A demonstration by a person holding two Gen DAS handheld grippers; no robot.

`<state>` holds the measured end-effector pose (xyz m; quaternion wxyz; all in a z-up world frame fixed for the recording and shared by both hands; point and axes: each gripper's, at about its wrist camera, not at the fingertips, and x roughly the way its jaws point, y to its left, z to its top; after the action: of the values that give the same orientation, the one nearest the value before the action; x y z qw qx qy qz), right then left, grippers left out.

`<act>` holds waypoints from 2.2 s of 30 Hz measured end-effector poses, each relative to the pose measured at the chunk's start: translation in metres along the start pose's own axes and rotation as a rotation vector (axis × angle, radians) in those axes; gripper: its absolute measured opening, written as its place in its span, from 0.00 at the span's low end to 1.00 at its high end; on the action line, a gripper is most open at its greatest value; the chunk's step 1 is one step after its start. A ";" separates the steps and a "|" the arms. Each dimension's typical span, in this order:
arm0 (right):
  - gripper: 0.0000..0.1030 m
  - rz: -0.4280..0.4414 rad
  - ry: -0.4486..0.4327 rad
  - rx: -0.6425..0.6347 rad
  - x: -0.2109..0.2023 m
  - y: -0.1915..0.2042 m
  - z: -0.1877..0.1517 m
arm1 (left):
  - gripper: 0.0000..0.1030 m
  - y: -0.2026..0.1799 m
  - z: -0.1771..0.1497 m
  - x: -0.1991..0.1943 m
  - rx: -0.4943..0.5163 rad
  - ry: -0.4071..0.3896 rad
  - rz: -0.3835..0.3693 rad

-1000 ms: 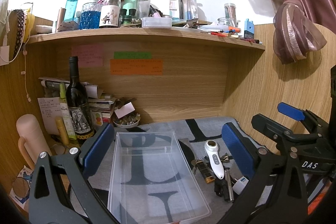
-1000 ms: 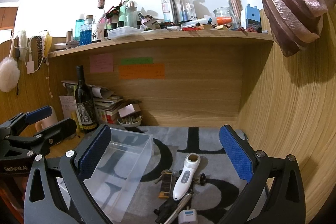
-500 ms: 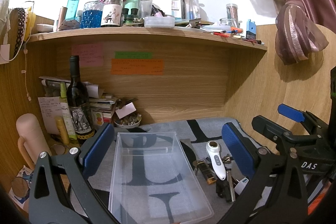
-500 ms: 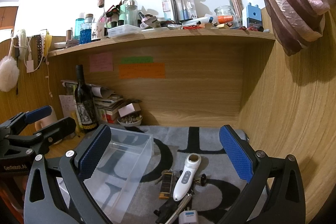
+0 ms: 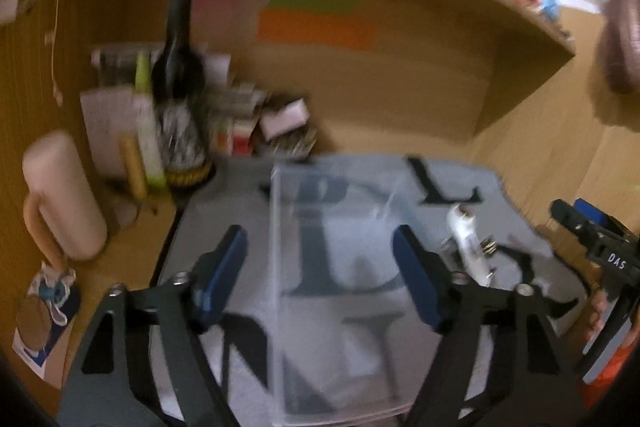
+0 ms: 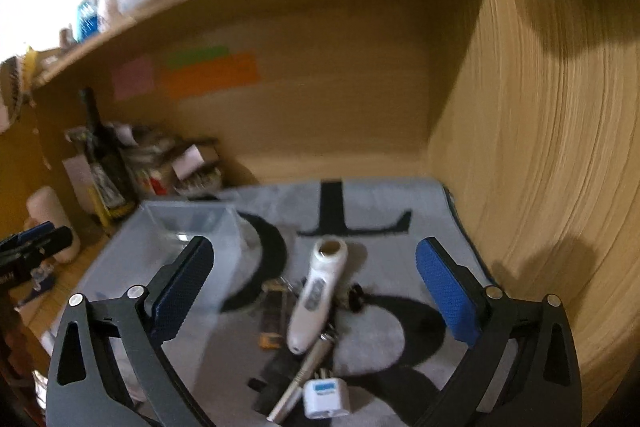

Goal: Organize rigid objects
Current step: 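Lower the left gripper onto the clear box wall and close it, then grasp the white handheld facial device with the right gripper, then lift the white device and carry it over the clear box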

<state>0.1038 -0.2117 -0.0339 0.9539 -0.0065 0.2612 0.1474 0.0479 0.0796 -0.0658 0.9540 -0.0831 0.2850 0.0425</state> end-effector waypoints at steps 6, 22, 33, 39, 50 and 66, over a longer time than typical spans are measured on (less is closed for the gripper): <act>0.86 -0.026 0.106 -0.002 0.031 -0.009 -0.012 | 0.44 0.029 -0.014 0.043 -0.015 0.197 0.002; 0.54 0.008 0.390 0.035 0.119 -0.018 -0.006 | 0.12 0.030 -0.023 0.064 0.015 0.307 -0.069; 0.46 0.008 0.597 0.026 0.179 -0.017 -0.014 | 0.12 0.032 -0.027 0.070 0.018 0.317 -0.066; 0.37 -0.017 0.612 -0.042 0.189 -0.007 -0.011 | 0.12 0.033 -0.027 0.071 0.005 0.307 -0.075; 0.35 -0.019 0.405 -0.029 0.132 -0.002 0.014 | 0.12 0.033 -0.028 0.070 0.005 0.302 -0.073; 0.35 0.103 0.138 -0.060 0.054 0.049 0.073 | 0.12 0.027 -0.035 0.070 0.042 0.273 -0.034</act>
<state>0.1703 -0.1435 0.0049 0.9242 -0.0318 0.3217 0.2033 0.0839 0.1016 -0.1370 0.9084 -0.0730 0.4115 0.0086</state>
